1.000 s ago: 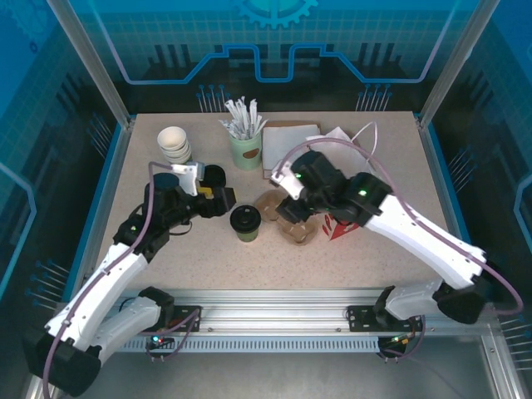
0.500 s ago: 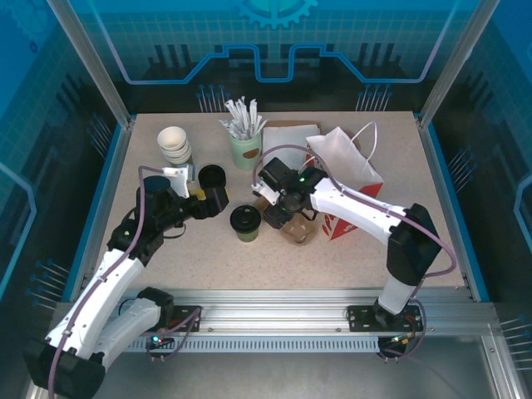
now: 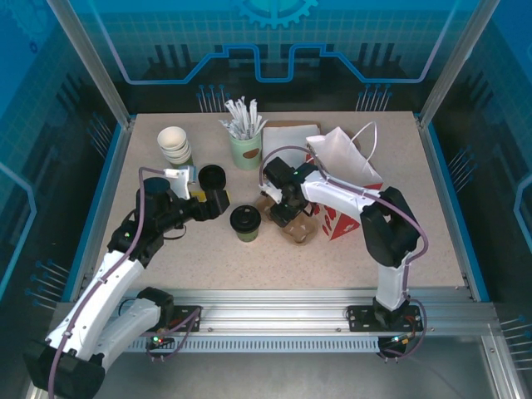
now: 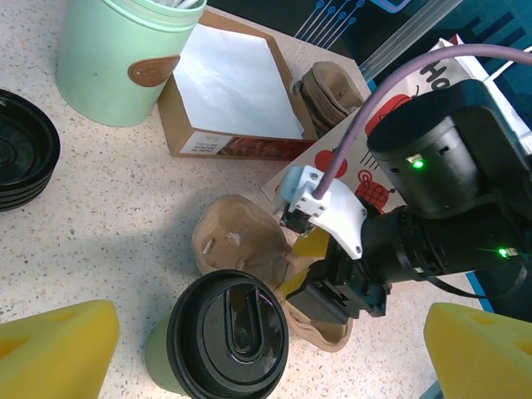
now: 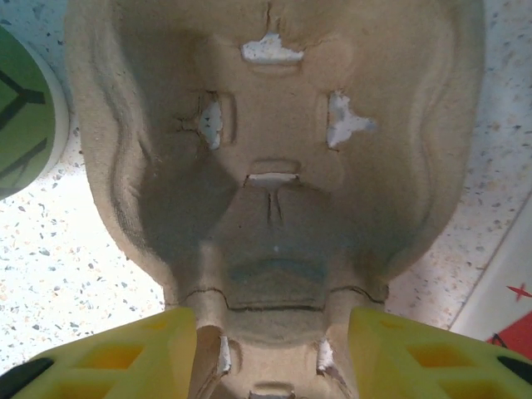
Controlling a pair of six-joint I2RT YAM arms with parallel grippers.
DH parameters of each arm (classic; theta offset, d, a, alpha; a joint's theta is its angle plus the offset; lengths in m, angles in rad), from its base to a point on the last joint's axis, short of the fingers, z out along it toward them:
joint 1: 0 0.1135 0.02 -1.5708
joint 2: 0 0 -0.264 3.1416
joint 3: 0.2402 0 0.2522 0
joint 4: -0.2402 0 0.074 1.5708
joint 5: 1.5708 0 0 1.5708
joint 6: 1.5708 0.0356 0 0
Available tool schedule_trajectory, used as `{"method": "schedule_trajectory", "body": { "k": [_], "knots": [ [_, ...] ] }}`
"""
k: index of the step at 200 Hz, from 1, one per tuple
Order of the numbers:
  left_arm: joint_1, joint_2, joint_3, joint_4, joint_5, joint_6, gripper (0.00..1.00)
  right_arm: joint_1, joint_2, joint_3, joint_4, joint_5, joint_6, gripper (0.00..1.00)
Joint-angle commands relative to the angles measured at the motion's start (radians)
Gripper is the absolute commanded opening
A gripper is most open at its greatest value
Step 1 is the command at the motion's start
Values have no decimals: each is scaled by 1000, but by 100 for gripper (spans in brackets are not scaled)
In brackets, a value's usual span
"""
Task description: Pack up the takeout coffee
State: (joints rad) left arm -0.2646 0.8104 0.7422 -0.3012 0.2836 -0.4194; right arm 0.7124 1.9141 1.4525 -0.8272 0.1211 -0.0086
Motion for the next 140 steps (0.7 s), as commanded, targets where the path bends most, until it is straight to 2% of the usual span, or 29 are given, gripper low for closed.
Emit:
{"method": "schedule_trajectory", "body": {
  "k": [1,140],
  "knots": [
    [5,-7,-10,33,32,-12,96,-13,27,37,7,-31,-15,51],
    [5,-4,-17,45,42,-14,96,-38,76,42,0,-54,-23,47]
  ]
}}
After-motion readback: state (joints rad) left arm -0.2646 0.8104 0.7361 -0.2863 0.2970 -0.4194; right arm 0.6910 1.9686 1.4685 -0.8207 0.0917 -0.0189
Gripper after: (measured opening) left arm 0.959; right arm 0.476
